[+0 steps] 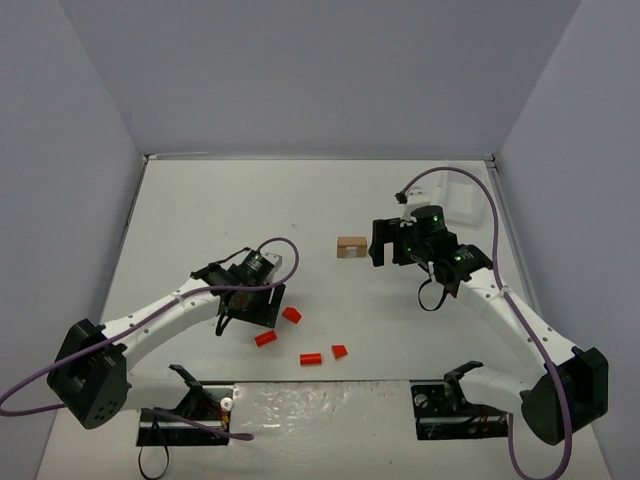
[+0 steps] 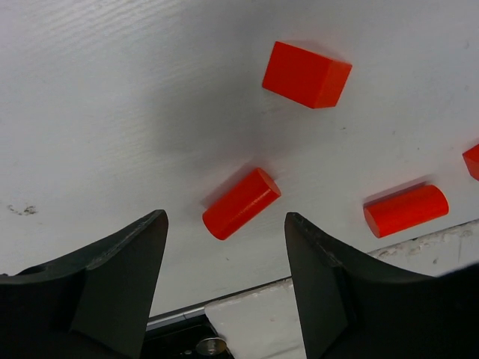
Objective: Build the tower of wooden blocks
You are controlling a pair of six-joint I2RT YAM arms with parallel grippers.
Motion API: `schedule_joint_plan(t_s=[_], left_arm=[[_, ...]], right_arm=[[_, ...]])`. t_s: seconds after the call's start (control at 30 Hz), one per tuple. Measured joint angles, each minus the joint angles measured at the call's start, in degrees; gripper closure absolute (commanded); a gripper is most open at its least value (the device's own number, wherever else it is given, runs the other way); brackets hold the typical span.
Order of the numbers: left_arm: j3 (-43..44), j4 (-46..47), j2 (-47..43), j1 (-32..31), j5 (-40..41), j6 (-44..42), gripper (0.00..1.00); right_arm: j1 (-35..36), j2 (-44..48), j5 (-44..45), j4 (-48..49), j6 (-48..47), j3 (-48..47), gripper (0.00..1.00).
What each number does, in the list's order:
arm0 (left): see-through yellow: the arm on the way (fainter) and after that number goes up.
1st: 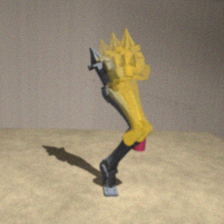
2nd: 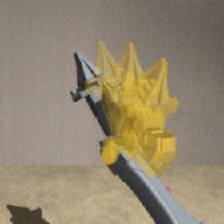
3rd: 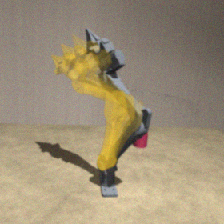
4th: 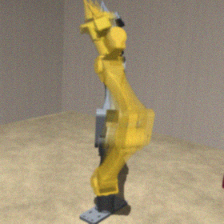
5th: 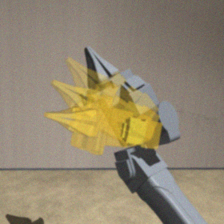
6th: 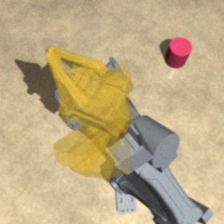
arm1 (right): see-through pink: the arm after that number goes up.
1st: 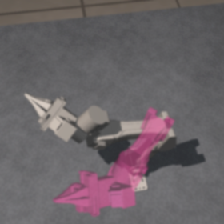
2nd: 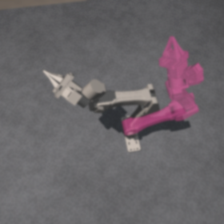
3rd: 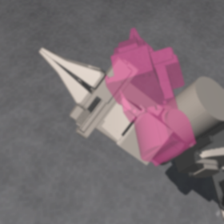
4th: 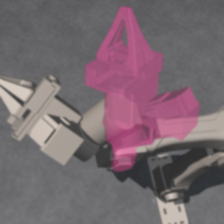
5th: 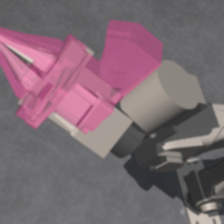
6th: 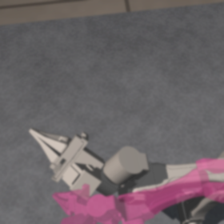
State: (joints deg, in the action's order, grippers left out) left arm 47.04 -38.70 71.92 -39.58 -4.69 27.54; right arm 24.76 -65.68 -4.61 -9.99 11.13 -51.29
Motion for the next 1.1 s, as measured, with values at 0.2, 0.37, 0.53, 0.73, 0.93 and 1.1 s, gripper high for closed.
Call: schedule_joint_plan(t_s=[0.2,0.37,0.53,0.73,0.93,1.1], left_arm=[[-0.72,0.20,1.54,-3.98,-1.02,2.91,0.41],[-4.59,-0.18,2.49,-5.63,-0.66,5.96,0.42],[-5.06,0.04,2.85,-5.63,1.78,7.47,0.44],[-5.06,2.12,5.06,-5.63,2.96,7.43,0.45],[-5.06,4.74,6.95,-5.65,3.22,6.60,0.58],[-5.08,5.58,7.91,-6.05,3.09,5.93,0.77]], right_arm=[[-0.39,1.05,-0.73,0.41,-0.80,0.63,0.02],[-0.70,1.21,-1.02,0.68,-1.30,1.12,0.02],[-1.17,1.30,-1.67,0.80,-2.01,1.47,0.02],[-1.19,1.30,-2.56,0.83,-2.24,1.68,0.02],[-1.21,1.30,-3.38,0.85,-2.35,1.68,0.02],[-1.22,1.30,-3.53,0.87,-2.37,1.68,0.02]])
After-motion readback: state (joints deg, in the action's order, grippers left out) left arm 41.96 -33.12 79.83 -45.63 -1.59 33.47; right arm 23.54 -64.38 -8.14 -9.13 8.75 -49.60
